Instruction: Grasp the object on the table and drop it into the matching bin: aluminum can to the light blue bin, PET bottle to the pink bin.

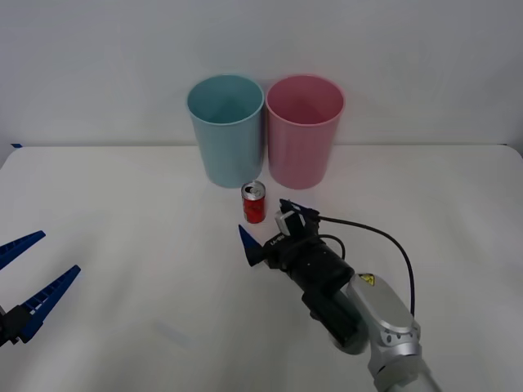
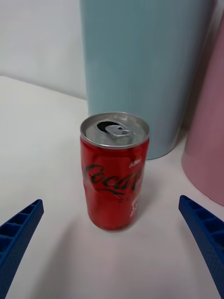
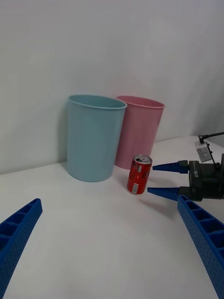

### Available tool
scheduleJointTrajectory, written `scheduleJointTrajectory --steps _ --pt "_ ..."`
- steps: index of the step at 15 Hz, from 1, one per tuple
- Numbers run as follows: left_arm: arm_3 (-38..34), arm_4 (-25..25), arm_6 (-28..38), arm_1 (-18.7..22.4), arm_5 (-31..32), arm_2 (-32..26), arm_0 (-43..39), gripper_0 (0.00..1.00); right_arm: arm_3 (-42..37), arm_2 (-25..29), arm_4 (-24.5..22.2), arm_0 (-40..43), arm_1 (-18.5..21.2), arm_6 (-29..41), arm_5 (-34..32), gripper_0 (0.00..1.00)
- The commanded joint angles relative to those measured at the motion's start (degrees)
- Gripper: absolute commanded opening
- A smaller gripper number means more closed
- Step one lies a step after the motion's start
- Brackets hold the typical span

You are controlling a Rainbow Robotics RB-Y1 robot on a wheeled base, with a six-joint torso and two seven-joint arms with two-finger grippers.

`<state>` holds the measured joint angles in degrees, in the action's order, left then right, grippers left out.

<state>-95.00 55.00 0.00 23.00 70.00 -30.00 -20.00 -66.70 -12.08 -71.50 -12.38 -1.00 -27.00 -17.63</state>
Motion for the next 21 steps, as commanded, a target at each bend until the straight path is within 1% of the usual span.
scheduleJointTrajectory --steps 1,2,9,17,18,19,20,21 --pt "0.0 0.0 0.0 0.0 0.0 0.0 0.0 1.0 0.17 -1.98 1.45 -0.98 0.0 -0.68 2.34 1.0" --pt "0.0 0.0 0.0 0.0 0.0 0.0 0.0 1.0 1.49 -2.42 2.24 -2.21 0.0 -0.94 3.48 1.0" --pt "0.0 0.0 0.0 0.0 0.0 0.0 0.0 1.0 10.36 -0.92 5.58 -11.09 0.0 -1.91 4.45 1.0" --pt "0.0 0.0 0.0 0.0 0.0 0.0 0.0 1.0 10.8 -1.19 7.42 -11.7 0.0 -2.7 5.42 1.0" --pt "0.0 0.0 0.0 0.0 0.0 0.0 0.0 1.0 10.89 -1.19 7.69 -11.7 0.0 -2.61 5.42 0.48" --pt "0.0 0.0 0.0 0.0 0.0 0.0 0.0 1.0 10.89 -1.19 8.04 -11.62 0.0 -2.44 5.42 0.07" --pt "0.0 0.0 0.0 0.0 0.0 0.0 0.0 1.0 10.89 -1.19 8.13 -11.53 0.0 -2.35 5.5 0.0" --pt "0.0 0.0 0.0 0.0 0.0 0.0 0.0 1.0 10.89 -1.19 8.48 -11.35 0.0 -2.35 5.5 0.0"
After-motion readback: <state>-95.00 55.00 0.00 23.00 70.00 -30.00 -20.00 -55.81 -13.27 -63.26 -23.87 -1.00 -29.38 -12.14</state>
